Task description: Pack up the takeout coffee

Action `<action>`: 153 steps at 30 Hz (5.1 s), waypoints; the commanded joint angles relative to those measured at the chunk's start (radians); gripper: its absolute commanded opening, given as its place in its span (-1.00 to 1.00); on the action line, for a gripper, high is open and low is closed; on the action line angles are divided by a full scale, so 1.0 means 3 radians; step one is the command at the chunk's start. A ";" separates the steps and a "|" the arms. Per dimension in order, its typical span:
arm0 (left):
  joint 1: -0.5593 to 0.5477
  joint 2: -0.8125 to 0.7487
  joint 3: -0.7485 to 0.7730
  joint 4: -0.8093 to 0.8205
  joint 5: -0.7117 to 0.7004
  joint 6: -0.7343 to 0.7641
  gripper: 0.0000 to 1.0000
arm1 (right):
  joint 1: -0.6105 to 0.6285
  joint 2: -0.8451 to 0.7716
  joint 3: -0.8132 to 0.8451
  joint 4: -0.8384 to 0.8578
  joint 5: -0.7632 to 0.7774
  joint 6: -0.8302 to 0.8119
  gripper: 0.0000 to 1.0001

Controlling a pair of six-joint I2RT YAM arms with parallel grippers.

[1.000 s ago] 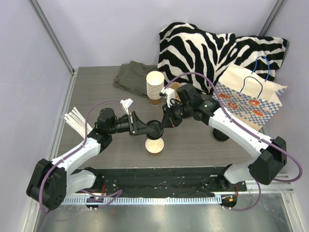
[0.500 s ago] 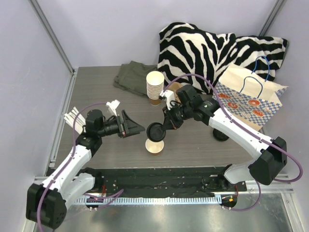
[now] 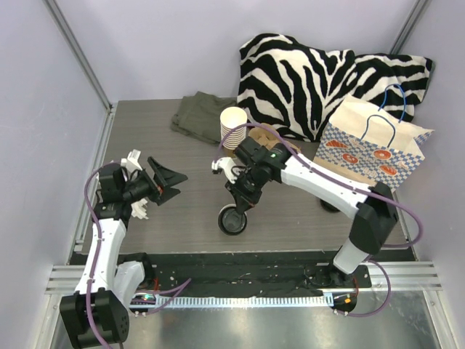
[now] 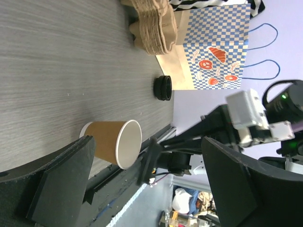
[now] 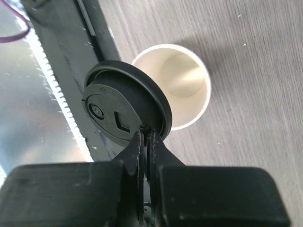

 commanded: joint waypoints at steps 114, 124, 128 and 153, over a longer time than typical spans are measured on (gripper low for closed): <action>0.0022 0.0092 -0.0054 0.0134 0.0041 0.0028 0.97 | -0.0579 0.1568 0.1659 -0.0524 0.0562 0.0258 -0.98; 0.0022 0.0184 -0.0049 0.0227 0.0061 0.0007 0.94 | -0.0599 0.1563 0.1797 -0.0648 0.0434 0.0186 -0.28; 0.0022 0.0159 -0.0059 0.0227 0.0066 0.0002 0.94 | -0.0645 0.1466 0.1884 -0.0688 0.0388 0.0151 -0.03; -0.0310 0.0297 0.0032 0.0482 0.0036 0.0119 0.12 | -0.1065 0.0847 0.0433 0.1351 -0.2015 0.1862 -0.98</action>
